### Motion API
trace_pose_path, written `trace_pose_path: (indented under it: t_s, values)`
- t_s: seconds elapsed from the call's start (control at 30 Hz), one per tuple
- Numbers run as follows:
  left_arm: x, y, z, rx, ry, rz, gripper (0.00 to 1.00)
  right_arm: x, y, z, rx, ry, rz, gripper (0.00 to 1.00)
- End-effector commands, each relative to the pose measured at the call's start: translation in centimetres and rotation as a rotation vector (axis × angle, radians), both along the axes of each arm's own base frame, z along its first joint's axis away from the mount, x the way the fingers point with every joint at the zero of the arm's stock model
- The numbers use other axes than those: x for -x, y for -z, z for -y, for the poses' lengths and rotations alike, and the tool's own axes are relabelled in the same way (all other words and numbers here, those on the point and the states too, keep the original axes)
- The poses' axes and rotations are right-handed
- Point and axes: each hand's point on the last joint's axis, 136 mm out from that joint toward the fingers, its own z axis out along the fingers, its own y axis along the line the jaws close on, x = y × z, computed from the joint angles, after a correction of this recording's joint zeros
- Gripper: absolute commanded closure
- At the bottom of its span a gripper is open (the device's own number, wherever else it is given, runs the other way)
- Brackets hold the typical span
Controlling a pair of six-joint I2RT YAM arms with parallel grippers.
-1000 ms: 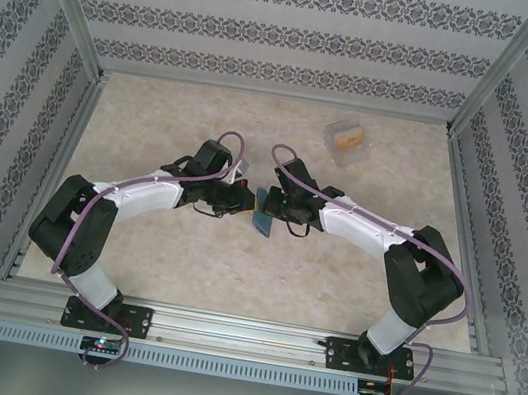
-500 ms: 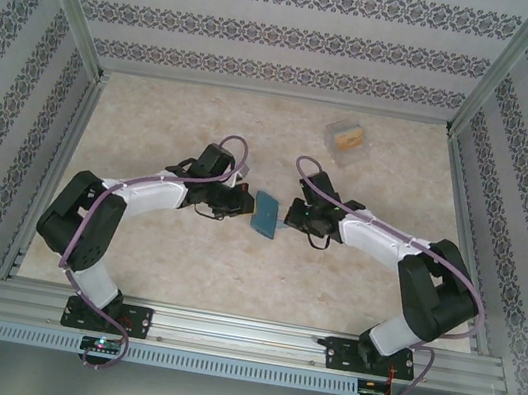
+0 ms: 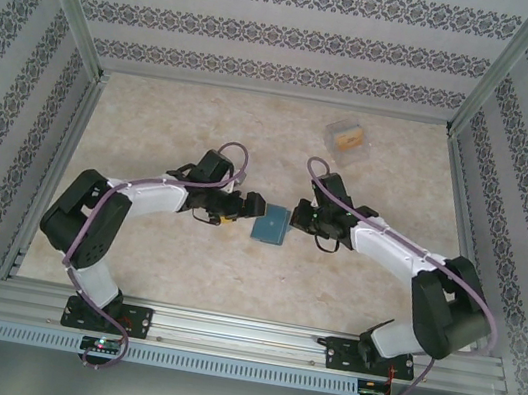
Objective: Put the credit cards into the card holder
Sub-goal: Open the card holder at the center of the table.
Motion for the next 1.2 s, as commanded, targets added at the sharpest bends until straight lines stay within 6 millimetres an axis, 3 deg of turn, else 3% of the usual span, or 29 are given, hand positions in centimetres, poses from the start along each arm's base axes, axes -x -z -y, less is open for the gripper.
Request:
trace_pose_path:
  t_s: [0.0,0.17,0.27,0.37,0.57,0.67,0.83,0.93,1.17]
  values:
    - [-0.5,-1.2,0.1,0.020,0.053,0.079,0.01,-0.2,-3.6,-2.0,-0.096,-0.074,0.065,1.00]
    - [-0.7,-1.2,-0.5,0.170,-0.015,0.085,0.01,0.0,-6.1,-3.6,-0.174,-0.136,0.094,1.00]
    - [-1.0,-0.6,-2.3,0.137,-0.105,0.044,0.01,-0.1,-7.2,-4.6,-0.199,-0.165,0.117,1.00]
    - [-1.1,-0.9,-2.5,0.130,-0.112,0.019,0.01,-0.4,-7.9,-5.7,-0.219,-0.190,0.127,1.00]
    - [-1.4,-1.4,-1.3,0.204,-0.063,0.045,0.01,-1.1,-7.6,-7.6,-0.232,-0.230,0.107,1.00]
    - [-1.4,-1.3,-1.3,0.200,-0.042,0.070,0.01,-1.4,-6.8,-7.4,-0.203,-0.233,0.103,1.00]
    - [-1.6,-0.1,-1.6,0.131,-0.022,0.054,0.22,-1.1,-5.4,-6.4,-0.176,-0.229,0.069,1.00]
    - [-1.6,0.3,-1.3,0.104,0.010,0.067,0.26,-0.9,-4.7,-5.7,-0.168,-0.232,0.065,1.00]
    - [-1.8,-0.5,0.3,0.153,0.064,0.094,0.23,-1.3,-5.5,-6.4,-0.210,-0.249,0.073,1.00]
